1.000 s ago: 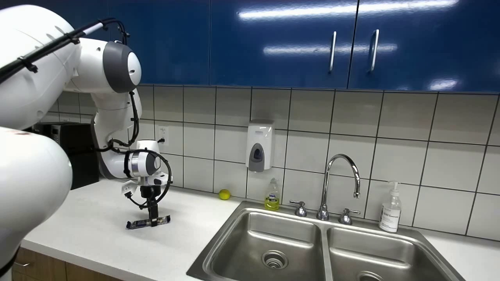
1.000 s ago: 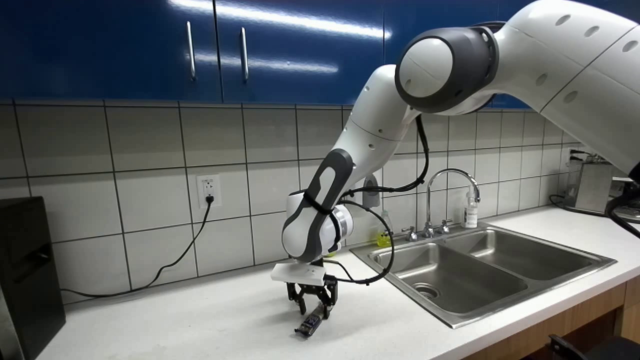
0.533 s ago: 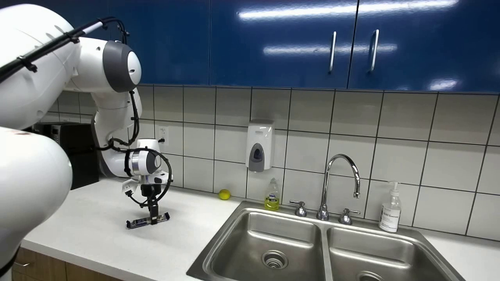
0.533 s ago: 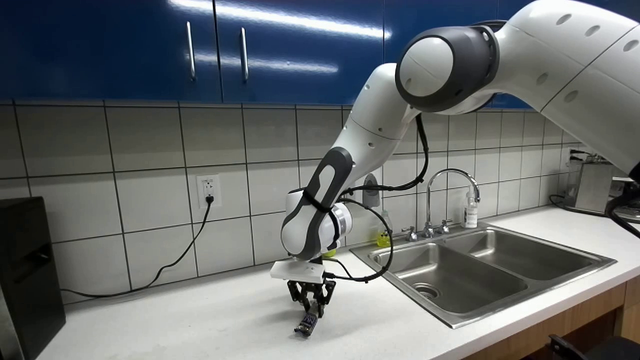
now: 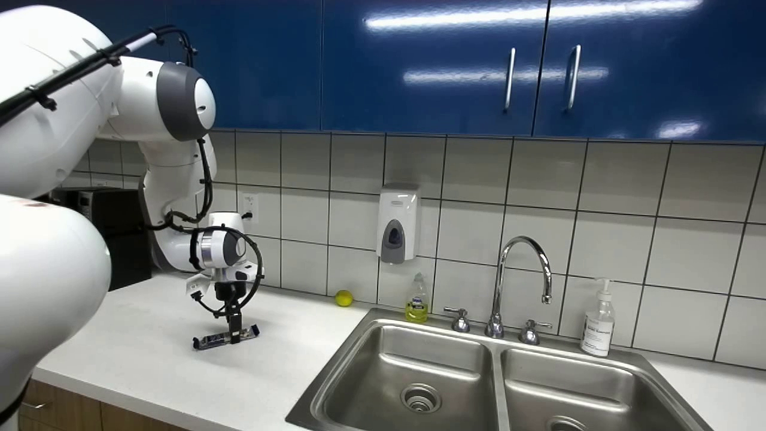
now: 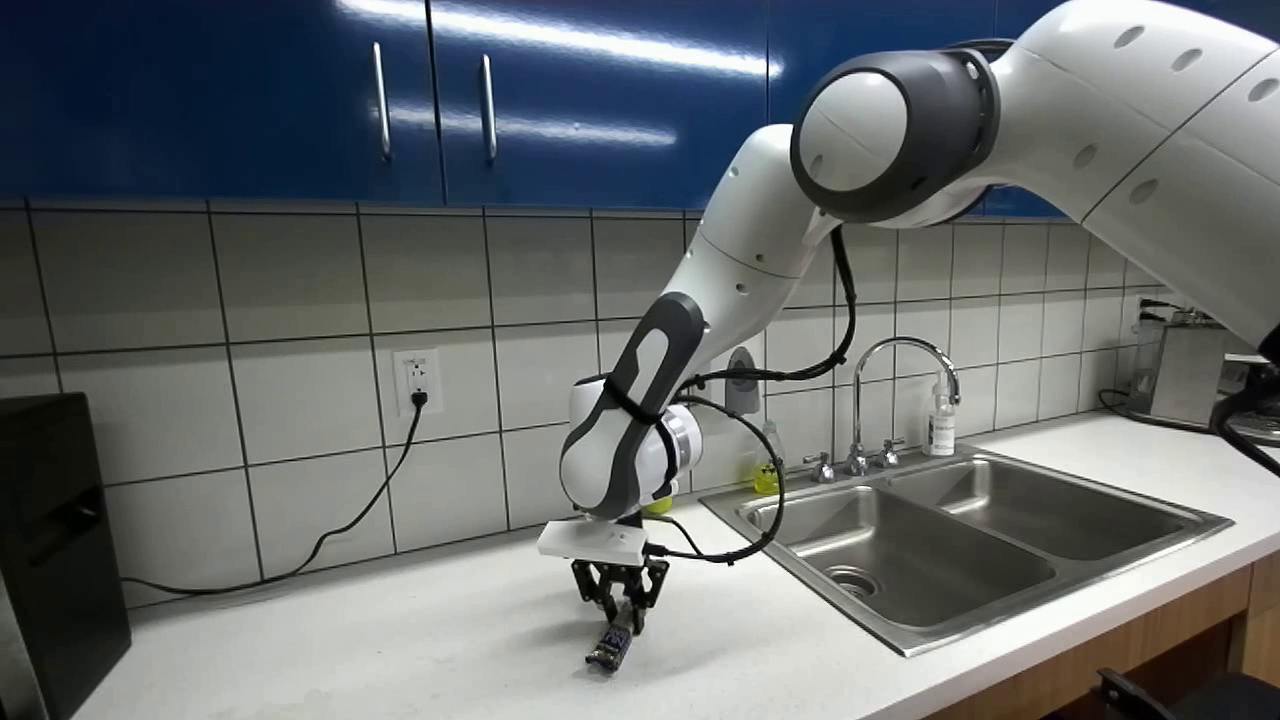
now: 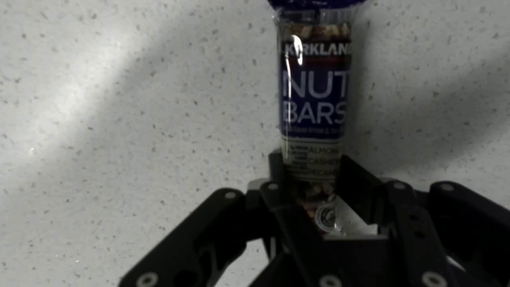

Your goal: Move the chocolate bar to the left sink

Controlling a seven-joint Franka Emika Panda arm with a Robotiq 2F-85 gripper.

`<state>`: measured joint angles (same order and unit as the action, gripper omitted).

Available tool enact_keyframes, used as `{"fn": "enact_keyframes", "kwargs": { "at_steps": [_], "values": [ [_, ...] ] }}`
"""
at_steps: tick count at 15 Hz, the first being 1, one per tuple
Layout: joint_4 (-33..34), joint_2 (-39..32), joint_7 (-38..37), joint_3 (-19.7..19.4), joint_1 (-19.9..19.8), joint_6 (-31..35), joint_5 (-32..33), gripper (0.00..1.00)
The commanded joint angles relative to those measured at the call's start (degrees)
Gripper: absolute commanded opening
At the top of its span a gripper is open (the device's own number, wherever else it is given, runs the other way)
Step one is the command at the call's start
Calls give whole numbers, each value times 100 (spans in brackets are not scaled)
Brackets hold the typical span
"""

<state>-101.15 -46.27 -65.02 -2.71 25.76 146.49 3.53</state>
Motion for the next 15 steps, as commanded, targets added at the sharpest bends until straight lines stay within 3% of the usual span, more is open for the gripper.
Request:
{"fn": "enact_keyframes", "kwargs": {
  "at_steps": [1,10,15],
  "values": [
    [-249,374,-129,-65,150,24,89,12],
    [-675,1037,-34,-58,230,17,320,12],
    [-1029,1429,1119,210,-70,-266,585,12]
  ]
}}
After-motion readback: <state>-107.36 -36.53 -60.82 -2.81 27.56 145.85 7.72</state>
